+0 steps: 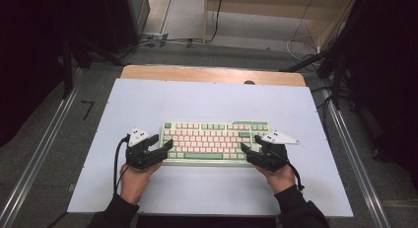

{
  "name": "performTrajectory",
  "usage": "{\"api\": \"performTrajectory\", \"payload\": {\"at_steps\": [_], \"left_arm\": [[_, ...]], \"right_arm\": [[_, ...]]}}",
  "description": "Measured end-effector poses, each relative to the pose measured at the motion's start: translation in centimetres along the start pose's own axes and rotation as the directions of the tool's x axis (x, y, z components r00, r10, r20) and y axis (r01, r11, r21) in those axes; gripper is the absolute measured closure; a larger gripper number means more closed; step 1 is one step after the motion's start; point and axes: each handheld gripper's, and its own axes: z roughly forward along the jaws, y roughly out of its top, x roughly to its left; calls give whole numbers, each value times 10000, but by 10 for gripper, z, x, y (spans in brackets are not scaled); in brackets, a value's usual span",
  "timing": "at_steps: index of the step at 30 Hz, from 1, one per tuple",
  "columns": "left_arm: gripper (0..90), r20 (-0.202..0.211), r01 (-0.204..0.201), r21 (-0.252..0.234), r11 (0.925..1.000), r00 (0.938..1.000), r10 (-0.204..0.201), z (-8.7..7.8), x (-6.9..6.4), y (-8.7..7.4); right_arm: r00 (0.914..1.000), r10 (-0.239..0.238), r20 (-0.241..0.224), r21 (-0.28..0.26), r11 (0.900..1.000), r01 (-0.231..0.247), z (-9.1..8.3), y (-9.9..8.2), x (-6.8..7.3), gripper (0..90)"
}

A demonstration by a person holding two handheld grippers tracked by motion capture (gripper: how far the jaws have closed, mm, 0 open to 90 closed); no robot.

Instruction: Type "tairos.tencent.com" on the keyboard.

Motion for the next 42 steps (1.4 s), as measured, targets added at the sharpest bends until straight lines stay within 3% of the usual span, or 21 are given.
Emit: {"api": "performTrajectory", "payload": {"at_steps": [11, 27, 42], "left_arm": [[324, -304, -10, -99, 10000, 9995, 7, -9, 4, -4], [295, -534, -102, -294, 9995, 9985, 87, -19, 6, -11], [284, -923, 194, -460, 9988, 9955, -236, -26, 18, -14]], "right_arm": [[9999, 12, 167, 111, 9999, -14, -5, -4, -7, 277], [9987, 136, 491, -61, 9999, -133, -22, -13, -21, 179], [9945, 455, 944, -326, 9986, -426, -41, -24, -39, 116]]}}
